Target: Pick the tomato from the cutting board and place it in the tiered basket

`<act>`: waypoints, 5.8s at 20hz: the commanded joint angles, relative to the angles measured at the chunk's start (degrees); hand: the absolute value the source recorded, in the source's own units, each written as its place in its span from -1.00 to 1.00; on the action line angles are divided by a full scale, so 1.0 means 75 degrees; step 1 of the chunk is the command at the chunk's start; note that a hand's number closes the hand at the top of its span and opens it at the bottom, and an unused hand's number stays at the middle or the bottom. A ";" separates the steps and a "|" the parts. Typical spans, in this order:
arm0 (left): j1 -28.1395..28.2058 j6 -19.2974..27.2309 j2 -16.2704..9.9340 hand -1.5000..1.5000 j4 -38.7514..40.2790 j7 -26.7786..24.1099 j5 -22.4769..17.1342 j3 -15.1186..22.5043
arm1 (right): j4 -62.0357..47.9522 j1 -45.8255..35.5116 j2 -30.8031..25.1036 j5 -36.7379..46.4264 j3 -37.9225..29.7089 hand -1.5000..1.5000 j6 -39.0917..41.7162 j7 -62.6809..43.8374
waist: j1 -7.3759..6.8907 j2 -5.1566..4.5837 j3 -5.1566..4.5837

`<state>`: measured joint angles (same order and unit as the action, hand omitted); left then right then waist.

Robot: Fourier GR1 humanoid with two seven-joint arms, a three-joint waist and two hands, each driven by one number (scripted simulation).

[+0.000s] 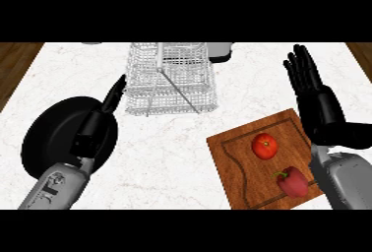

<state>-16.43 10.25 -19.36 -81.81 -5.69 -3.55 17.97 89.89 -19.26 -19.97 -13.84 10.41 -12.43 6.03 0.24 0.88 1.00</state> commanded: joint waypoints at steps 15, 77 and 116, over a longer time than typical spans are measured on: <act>0.2495 0.1015 0.0634 0.00 0.0568 0.0757 -0.0633 -0.0760 | -0.1070 0.1023 -0.0547 -0.0850 -0.2628 -1.00 -0.0276 0.0613 | -0.0061 -0.0119 -0.0125; 0.2471 0.1145 0.1041 0.00 0.0235 0.1290 0.0005 -0.0834 | 0.0543 -0.0564 -0.1689 0.4654 0.2676 -1.00 0.3675 -0.8983 | -0.0060 -0.0140 -0.0136; 0.2756 0.0838 0.1266 0.00 0.0089 0.1094 0.0210 -0.0942 | -0.1464 -0.0845 -0.0745 0.6845 0.3152 1.00 0.3271 -0.5184 | -0.0083 -0.0133 -0.0132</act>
<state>3.28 16.55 -8.97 -85.63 1.22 -2.38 12.01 77.89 -23.94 -24.61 36.78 32.83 11.10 -39.44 -0.33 0.59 0.63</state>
